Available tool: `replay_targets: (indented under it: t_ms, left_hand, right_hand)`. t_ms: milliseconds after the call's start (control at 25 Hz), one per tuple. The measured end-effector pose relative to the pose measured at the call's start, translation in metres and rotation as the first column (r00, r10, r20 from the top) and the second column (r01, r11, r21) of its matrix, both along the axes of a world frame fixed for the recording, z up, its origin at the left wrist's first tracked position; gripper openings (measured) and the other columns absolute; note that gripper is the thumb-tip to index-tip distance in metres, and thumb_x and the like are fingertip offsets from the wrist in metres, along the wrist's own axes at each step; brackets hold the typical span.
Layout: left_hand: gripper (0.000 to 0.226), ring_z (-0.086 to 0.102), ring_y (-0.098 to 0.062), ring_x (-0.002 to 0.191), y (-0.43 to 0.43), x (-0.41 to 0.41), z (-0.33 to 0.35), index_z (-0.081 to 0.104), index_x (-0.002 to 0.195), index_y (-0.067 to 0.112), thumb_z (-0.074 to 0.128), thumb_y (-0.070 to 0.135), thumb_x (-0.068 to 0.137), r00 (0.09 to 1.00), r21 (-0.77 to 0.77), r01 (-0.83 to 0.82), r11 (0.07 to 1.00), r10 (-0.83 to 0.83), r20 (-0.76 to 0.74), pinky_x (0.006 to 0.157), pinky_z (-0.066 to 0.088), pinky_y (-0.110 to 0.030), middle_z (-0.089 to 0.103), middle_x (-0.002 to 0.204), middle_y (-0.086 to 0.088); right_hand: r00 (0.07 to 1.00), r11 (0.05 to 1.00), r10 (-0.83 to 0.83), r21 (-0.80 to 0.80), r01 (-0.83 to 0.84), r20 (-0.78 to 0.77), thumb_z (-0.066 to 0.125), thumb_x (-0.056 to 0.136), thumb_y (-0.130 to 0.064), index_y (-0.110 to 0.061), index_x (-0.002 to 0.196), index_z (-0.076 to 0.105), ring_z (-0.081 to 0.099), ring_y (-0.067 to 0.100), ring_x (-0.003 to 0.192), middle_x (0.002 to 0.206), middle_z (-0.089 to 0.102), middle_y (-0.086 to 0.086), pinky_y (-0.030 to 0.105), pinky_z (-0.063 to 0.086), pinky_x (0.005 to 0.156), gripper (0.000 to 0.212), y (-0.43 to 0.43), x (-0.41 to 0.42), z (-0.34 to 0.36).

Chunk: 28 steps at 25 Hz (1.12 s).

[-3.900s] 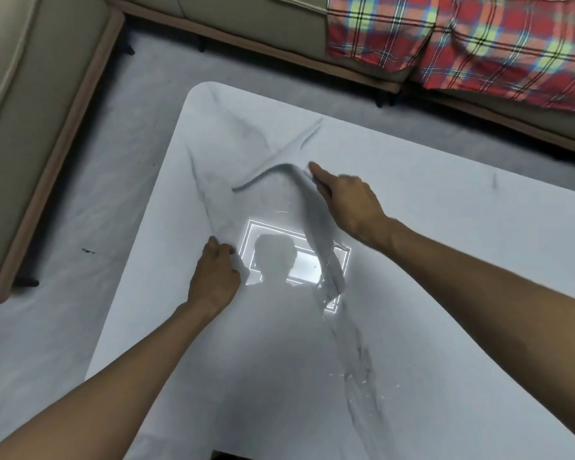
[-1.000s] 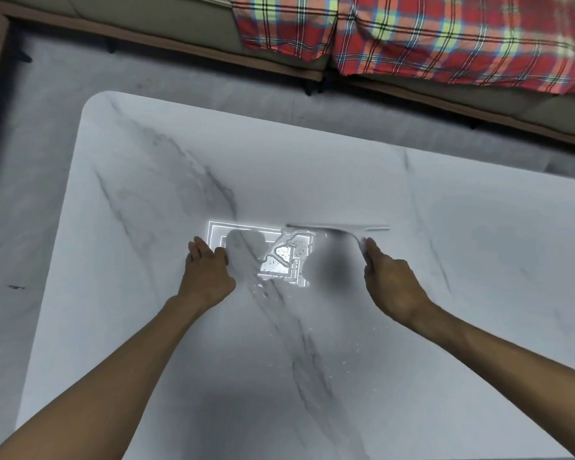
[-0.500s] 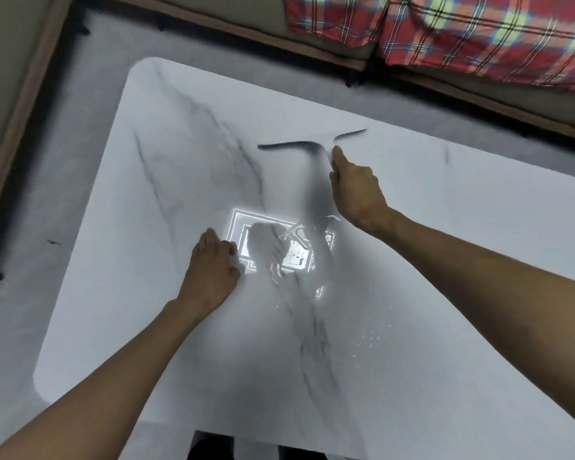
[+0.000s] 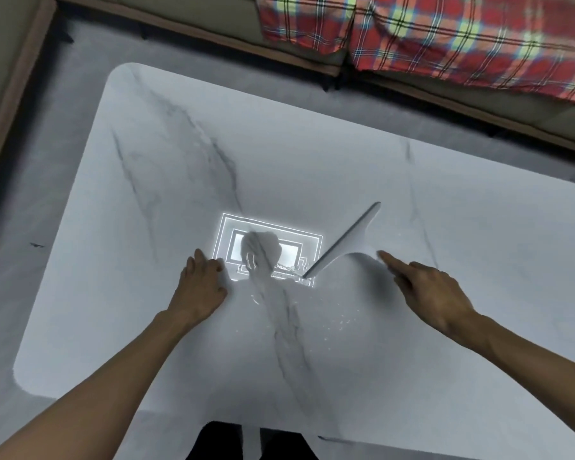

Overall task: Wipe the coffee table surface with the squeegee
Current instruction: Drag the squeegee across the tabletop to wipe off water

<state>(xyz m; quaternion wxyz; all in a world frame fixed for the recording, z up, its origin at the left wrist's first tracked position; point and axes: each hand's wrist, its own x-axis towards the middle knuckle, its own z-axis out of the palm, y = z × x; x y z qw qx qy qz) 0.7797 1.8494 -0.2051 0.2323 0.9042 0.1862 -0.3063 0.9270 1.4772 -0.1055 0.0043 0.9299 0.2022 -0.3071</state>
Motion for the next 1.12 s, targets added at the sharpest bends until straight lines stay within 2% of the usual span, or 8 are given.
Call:
replay_targets:
  t_ms: [200, 320, 400, 520, 640, 800, 880, 1120]
  left_hand:
    - [0.037, 0.058, -0.031, 0.100, 0.005, -0.007, 0.011, 0.054, 0.120, 0.008, 0.055, 0.007, 0.083, 0.980, 0.005, -0.169, 0.986, 0.168, 0.108, 0.081, 0.047, -0.036, 0.057, 0.117, -0.012]
    - [0.020, 0.062, -0.026, 0.082, 0.021, -0.019, 0.019, 0.060, 0.095, 0.014, 0.056, 0.000, 0.082, 0.892, -0.058, -0.406, 0.912, 0.410, 0.194, 0.061, 0.045, -0.029, 0.064, 0.085, 0.000]
    - [0.018, 0.063, -0.024, 0.074, 0.038, -0.031, 0.024, 0.060, 0.088, 0.015, 0.060, -0.002, 0.082, 0.811, -0.071, -0.533, 0.843, 0.533, 0.240, 0.060, 0.047, -0.027, 0.065, 0.076, 0.002]
    - [0.017, 0.062, -0.028, 0.073, 0.061, -0.053, 0.023, 0.058, 0.103, 0.014, 0.054, 0.004, 0.089, 0.777, 0.030, -0.591, 0.806, 0.559, 0.288, 0.066, 0.051, -0.034, 0.070, 0.088, -0.008]
    - [0.028, 0.061, -0.033, 0.083, 0.072, -0.070, 0.016, 0.046, 0.122, 0.014, 0.044, 0.011, 0.094, 0.816, 0.113, -0.568, 0.816, 0.540, 0.205, 0.070, 0.047, -0.037, 0.069, 0.101, -0.014]
    - [0.051, 0.053, -0.034, 0.118, 0.062, -0.078, 0.009, 0.041, 0.136, 0.006, 0.049, 0.001, 0.086, 0.900, 0.006, -0.423, 0.906, 0.419, 0.122, 0.095, 0.046, -0.041, 0.053, 0.132, -0.015]
    - [0.051, 0.052, -0.034, 0.118, 0.052, -0.074, 0.008, 0.043, 0.132, 0.005, 0.051, -0.001, 0.082, 0.935, -0.038, -0.334, 0.942, 0.336, 0.117, 0.096, 0.046, -0.041, 0.049, 0.132, -0.014]
    - [0.052, 0.046, -0.032, 0.118, 0.022, -0.057, 0.007, 0.044, 0.134, 0.005, 0.055, 0.007, 0.083, 0.995, -0.093, -0.096, 0.991, 0.095, -0.019, 0.098, 0.042, -0.039, 0.038, 0.131, -0.014]
  right_hand:
    - [0.998, 0.995, -0.038, 0.091, 0.034, 0.044, 0.027, 0.100, -0.044, -0.052, 0.142, 0.028, 0.060, 0.028, 0.081, 0.087, 0.061, -0.002, 0.038, 0.050, 0.070, 0.043, 0.029, 0.007, 0.016]
    - [0.987, 0.960, 0.156, 0.229, -0.161, 0.040, 0.025, 0.101, -0.047, -0.050, 0.142, 0.026, 0.062, 0.033, 0.082, 0.091, 0.060, -0.001, 0.040, 0.050, 0.071, 0.042, 0.104, 0.000, 0.003]
    - [0.938, 0.902, 0.347, 0.267, -0.340, 0.021, 0.027, 0.102, -0.044, -0.048, 0.146, 0.023, 0.063, 0.034, 0.086, 0.104, 0.062, -0.001, 0.036, 0.046, 0.069, 0.045, 0.158, -0.014, -0.011]
    - [0.763, 0.731, 0.645, 0.261, -0.630, 0.034, 0.031, 0.103, -0.039, -0.042, 0.148, 0.025, 0.064, 0.034, 0.089, 0.121, 0.061, -0.002, 0.032, 0.035, 0.063, 0.046, 0.219, -0.050, -0.030]
    - [0.671, 0.646, 0.742, 0.264, -0.716, 0.006, 0.033, 0.103, -0.033, -0.039, 0.148, 0.027, 0.064, 0.035, 0.085, 0.114, 0.062, 0.000, 0.035, 0.037, 0.060, 0.045, 0.233, -0.078, -0.044]
    - [0.760, 0.731, 0.650, 0.259, -0.631, 0.016, 0.037, 0.101, -0.032, -0.046, 0.145, 0.027, 0.063, 0.033, 0.086, 0.110, 0.061, 0.001, 0.035, 0.040, 0.060, 0.048, 0.190, -0.074, -0.050]
    - [0.842, 0.819, 0.538, 0.213, -0.532, 0.036, 0.038, 0.099, -0.033, -0.054, 0.144, 0.024, 0.064, 0.029, 0.081, 0.108, 0.061, -0.005, 0.030, 0.033, 0.056, 0.051, 0.150, -0.065, -0.045]
    - [0.971, 0.973, 0.224, 0.028, -0.227, 0.086, 0.030, 0.101, -0.043, -0.054, 0.142, 0.030, 0.063, 0.025, 0.070, 0.084, 0.052, -0.012, 0.032, 0.045, 0.054, 0.042, 0.030, -0.066, -0.019]
